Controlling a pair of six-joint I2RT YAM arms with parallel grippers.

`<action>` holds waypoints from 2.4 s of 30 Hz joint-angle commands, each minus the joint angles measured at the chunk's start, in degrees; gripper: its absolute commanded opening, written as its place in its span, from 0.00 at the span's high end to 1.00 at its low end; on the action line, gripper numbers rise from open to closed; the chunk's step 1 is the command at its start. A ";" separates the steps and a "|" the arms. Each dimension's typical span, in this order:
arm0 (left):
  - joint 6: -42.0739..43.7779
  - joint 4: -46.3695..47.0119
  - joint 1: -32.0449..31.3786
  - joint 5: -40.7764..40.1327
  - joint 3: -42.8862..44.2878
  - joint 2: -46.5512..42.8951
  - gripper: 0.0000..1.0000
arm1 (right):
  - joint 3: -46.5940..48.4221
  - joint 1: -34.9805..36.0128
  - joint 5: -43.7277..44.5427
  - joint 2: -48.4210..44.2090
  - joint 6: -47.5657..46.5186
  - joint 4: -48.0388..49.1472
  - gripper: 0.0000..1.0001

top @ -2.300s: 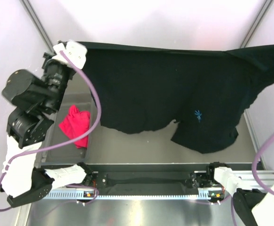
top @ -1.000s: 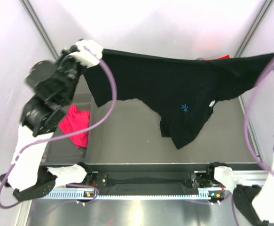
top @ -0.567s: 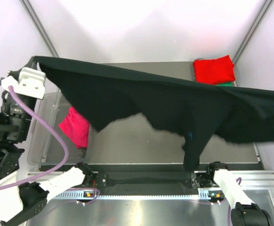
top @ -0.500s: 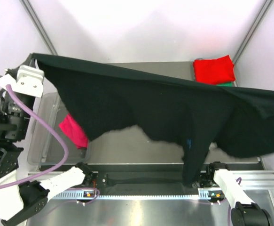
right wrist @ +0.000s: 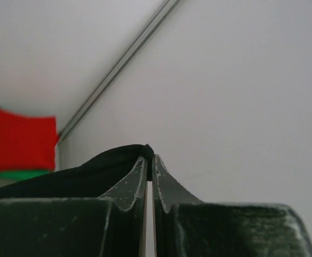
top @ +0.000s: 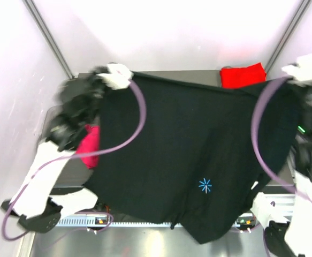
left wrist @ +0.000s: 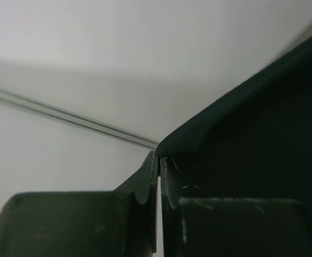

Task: Fold and stack the t-shirts
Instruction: Flatten the tshirt out, then fold the tshirt

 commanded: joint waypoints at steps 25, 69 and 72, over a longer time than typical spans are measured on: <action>-6.62 47.30 14.89 3.73 6.29 59.60 1.00 | -7.39 -0.72 9.28 57.84 1.04 40.78 1.00; -11.37 43.35 18.14 13.13 -3.08 54.79 1.00 | -21.96 0.60 -4.77 35.44 20.81 5.80 1.00; -11.46 43.53 18.58 13.57 -3.97 54.17 1.00 | -23.02 0.60 -5.74 33.06 22.05 3.78 1.00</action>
